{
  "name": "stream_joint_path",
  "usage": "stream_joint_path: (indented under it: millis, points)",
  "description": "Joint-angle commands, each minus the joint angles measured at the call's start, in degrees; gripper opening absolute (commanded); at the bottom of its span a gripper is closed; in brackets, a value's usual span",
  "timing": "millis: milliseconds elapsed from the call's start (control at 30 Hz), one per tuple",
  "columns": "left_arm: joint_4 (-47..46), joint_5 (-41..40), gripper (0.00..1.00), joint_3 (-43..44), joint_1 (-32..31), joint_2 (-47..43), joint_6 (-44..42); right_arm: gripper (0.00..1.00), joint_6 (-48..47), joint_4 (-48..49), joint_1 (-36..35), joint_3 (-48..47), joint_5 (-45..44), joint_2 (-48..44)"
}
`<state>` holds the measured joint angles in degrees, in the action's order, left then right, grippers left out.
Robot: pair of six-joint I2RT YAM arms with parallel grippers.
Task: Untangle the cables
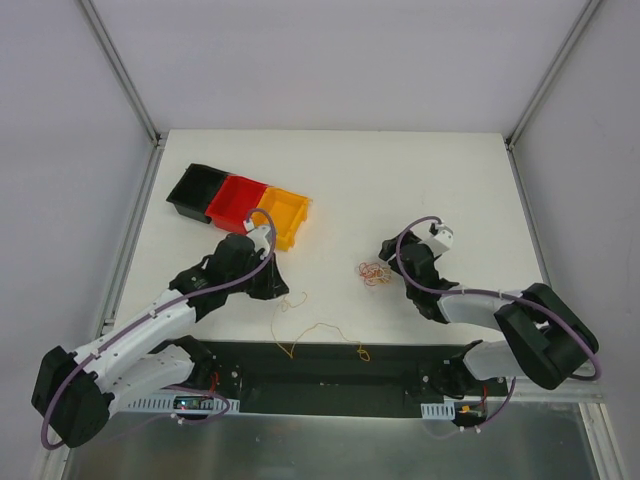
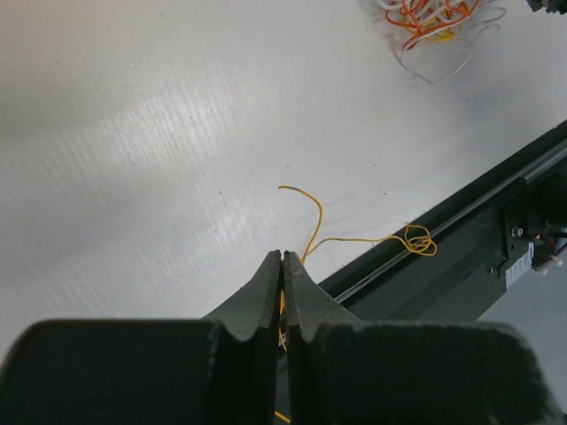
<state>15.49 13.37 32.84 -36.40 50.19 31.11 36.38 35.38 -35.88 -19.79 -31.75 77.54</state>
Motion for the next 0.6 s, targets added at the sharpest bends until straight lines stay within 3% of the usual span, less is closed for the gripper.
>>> stream_joint_path:
  millis: [0,267,567]
  points:
    - [-3.5,-0.6,0.0,1.9,-0.4,1.3,0.7,0.7,-0.8,3.3,0.5,-0.5,1.7,0.7]
    - [-1.3,-14.5,0.0,14.7,-0.3,-6.6,-6.4,0.7,-2.0,4.4,1.2,-1.4,2.7,2.0]
    - [2.9,-16.9,0.0,29.5,-0.3,-3.6,-13.1,0.7,-1.5,4.8,2.0,-1.7,4.7,3.1]
